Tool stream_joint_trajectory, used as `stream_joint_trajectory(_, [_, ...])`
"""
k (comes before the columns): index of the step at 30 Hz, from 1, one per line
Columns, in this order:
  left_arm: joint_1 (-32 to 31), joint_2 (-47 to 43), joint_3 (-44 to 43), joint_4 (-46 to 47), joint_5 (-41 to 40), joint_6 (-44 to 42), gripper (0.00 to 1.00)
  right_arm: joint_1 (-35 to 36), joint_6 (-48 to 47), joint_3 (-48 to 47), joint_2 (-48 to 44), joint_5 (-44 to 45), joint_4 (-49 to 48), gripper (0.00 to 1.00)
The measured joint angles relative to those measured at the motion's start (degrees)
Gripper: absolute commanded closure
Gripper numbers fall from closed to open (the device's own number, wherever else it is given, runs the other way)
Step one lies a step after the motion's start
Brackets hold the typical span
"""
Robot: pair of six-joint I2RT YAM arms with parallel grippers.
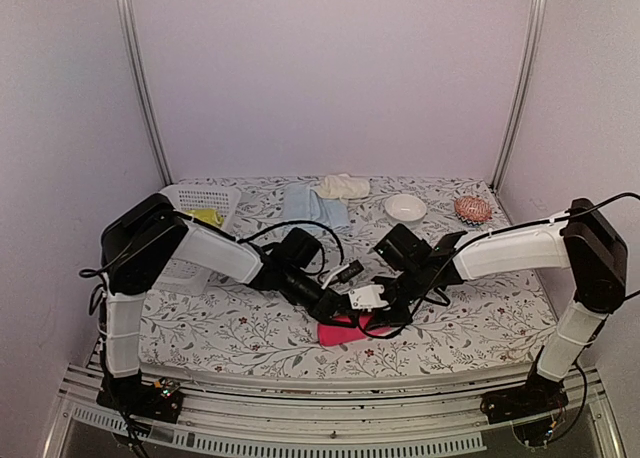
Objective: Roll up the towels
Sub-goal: Roll the towel at the center of the board, then pass from the right arm to the left
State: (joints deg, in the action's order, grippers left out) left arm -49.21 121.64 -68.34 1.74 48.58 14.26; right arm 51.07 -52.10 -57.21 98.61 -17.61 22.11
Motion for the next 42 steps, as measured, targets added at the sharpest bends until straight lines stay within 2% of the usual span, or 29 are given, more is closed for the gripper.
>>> stream_joint_trajectory(4, [-0.02,-5.18,5.70,1.36,-5.77,-0.04,0.50,-0.11,0.20,-2.51,2.91,-3.65,0.92,0.82])
stream_joint_trajectory(10, [-0.33,-18.51,16.61,0.55,-19.45,-0.09,0.46,-0.96,1.29,-8.76,8.79,-12.83,4.04,0.87])
stream_joint_trajectory(16, [-2.10,-31.17,24.39,-0.44,-34.01,-0.96,0.45,-3.48,2.16,-14.40,13.62,-20.85,13.05,0.87])
stream_joint_trajectory(19, [-6.64,-36.68,27.61,-0.42,-42.88,-2.08,0.47,-3.85,2.49,-17.73,16.09,-23.67,19.04,0.87])
stream_joint_trajectory(25, [-19.98,-46.34,31.74,-1.46,-61.59,-5.90,0.56,-5.31,3.50,-24.85,22.08,-28.70,28.76,0.87])
stream_joint_trajectory(28, [-23.76,-50.14,31.76,-2.58,-67.17,-9.40,0.56,-5.57,4.17,-26.64,23.56,-29.62,31.50,0.87])
stream_joint_trajectory(30, [-26.08,-52.06,31.76,-2.43,-68.24,-12.46,0.52,-5.70,4.74,-27.87,24.55,-30.12,33.11,0.87])
stream_joint_trajectory(34, [-30.18,-49.92,30.12,-2.29,-68.83,-18.82,0.47,-6.36,5.49,-31.04,27.34,-31.76,36.72,0.87])
stream_joint_trajectory(42, [-32.70,-26.25,17.33,-6.45,-75.06,-26.91,0.44,-7.50,7.10,-34.21,30.82,-34.88,41.03,0.87])
